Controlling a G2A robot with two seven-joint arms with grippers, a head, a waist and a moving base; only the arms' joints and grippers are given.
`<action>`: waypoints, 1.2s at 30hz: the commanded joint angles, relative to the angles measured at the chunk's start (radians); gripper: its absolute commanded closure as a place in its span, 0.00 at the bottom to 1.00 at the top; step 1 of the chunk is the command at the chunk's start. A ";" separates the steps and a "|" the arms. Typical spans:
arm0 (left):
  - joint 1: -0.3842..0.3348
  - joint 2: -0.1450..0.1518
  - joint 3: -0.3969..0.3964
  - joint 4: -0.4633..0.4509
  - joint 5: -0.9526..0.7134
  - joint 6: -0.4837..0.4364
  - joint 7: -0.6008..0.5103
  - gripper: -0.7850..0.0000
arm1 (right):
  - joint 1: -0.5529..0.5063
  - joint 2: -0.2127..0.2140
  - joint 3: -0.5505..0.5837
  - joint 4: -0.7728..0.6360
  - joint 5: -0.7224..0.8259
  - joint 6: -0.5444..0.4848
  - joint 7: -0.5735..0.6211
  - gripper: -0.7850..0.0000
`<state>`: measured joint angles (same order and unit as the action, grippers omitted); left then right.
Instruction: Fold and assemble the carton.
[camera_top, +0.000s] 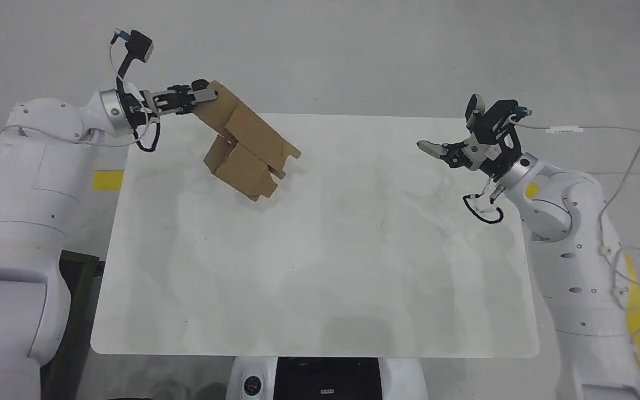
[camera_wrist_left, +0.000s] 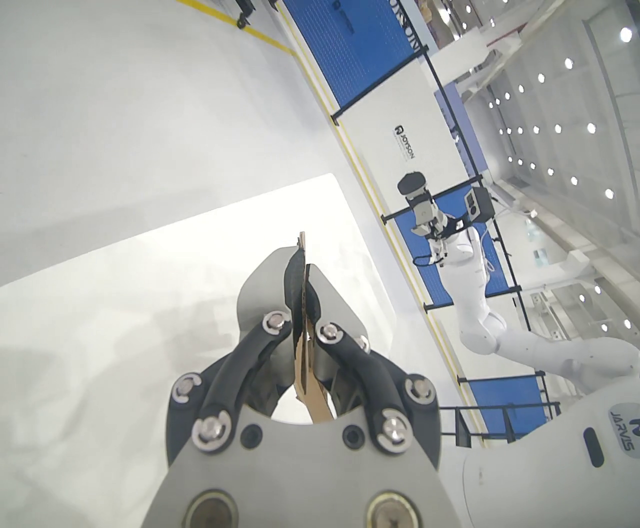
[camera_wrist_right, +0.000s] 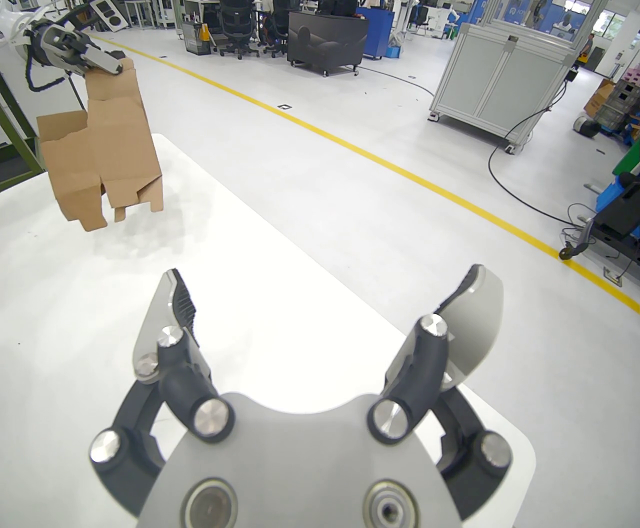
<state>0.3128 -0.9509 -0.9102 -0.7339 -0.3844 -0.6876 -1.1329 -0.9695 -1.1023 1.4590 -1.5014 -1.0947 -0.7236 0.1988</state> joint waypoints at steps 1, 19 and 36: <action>0.003 -0.006 0.038 -0.037 -0.010 0.003 -0.003 1.00 | 0.000 0.000 0.000 0.000 0.000 0.000 0.000 0.00; -0.002 0.035 0.316 -0.301 -0.081 -0.001 0.001 1.00 | -0.003 -0.001 -0.021 0.009 0.046 -0.017 0.024 0.00; -0.109 0.072 0.551 -0.406 -0.124 -0.103 0.103 1.00 | 0.305 -0.029 -0.482 0.332 0.711 -0.289 0.375 0.00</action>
<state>0.2109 -0.8810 -0.3750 -1.1325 -0.5051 -0.7825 -1.0385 -0.6856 -1.1301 1.0199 -1.1840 -0.4770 -1.0122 0.5240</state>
